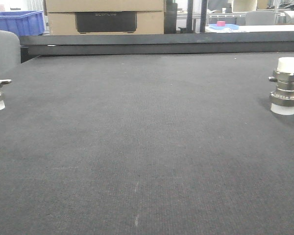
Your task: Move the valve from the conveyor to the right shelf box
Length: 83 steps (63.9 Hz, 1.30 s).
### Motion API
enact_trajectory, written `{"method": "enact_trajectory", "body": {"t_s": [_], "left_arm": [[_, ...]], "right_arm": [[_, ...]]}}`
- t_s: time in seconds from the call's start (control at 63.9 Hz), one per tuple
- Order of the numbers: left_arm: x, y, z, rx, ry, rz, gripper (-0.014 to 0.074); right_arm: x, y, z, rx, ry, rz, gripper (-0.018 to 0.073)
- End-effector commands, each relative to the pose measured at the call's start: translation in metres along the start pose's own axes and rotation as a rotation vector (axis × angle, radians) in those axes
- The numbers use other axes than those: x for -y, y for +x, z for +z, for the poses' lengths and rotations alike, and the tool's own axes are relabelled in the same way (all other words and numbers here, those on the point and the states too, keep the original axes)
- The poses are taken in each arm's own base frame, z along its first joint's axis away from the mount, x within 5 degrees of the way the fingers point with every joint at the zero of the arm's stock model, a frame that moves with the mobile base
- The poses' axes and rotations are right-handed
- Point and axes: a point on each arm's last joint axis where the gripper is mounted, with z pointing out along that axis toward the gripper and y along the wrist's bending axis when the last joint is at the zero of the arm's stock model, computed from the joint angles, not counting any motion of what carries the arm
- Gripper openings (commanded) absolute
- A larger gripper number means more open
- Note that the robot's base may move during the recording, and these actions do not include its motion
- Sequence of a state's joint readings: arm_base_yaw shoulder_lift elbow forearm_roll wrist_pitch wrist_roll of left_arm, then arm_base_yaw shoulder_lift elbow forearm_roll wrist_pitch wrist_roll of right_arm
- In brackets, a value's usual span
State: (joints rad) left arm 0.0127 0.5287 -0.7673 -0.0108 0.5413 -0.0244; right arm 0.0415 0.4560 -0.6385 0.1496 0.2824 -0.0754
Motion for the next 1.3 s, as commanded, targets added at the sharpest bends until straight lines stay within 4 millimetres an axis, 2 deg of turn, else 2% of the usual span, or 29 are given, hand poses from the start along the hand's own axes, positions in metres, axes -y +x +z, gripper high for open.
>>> {"method": "enact_trajectory", "body": {"t_s": [0.0,0.125,0.25,0.485,0.689,0.892,1.002,1.283], "left_arm": [[0.004,-0.010,0.008,-0.053,0.035,-0.010,0.0589],[0.009,-0.017,0.022,-0.112,0.064,-0.001,0.0589],[0.011,-0.016,0.032,-0.140,0.078,0.004,0.0589],[0.012,-0.015,0.033,-0.146,0.083,-0.004,0.0589],[0.012,-0.015,0.033,-0.146,0.083,-0.004,0.0589],[0.012,-0.015,0.033,-0.150,0.083,-0.004,0.0589],[0.012,-0.015,0.033,-0.156,0.083,-0.004,0.0589],[0.012,-0.009,0.033,-0.220,0.081,-0.001,0.0589]], "right_arm": [[-0.001,-0.012,0.023,-0.123,-0.004,-0.026,0.0570],[-0.004,-0.031,0.056,-0.287,-0.035,-0.088,0.0570],[-0.010,-0.045,0.098,-0.463,-0.074,-0.092,0.0570],[-0.013,-0.042,0.173,-0.798,-0.111,-0.093,0.0570],[-0.011,-0.011,0.238,-0.944,-0.113,-0.084,0.0570],[-0.002,0.034,0.285,-1.102,-0.066,-0.115,0.0570],[0.000,0.056,0.301,-1.156,-0.053,-0.109,0.0570],[0.003,0.105,0.322,-1.272,-0.052,-0.101,0.0570]]}}
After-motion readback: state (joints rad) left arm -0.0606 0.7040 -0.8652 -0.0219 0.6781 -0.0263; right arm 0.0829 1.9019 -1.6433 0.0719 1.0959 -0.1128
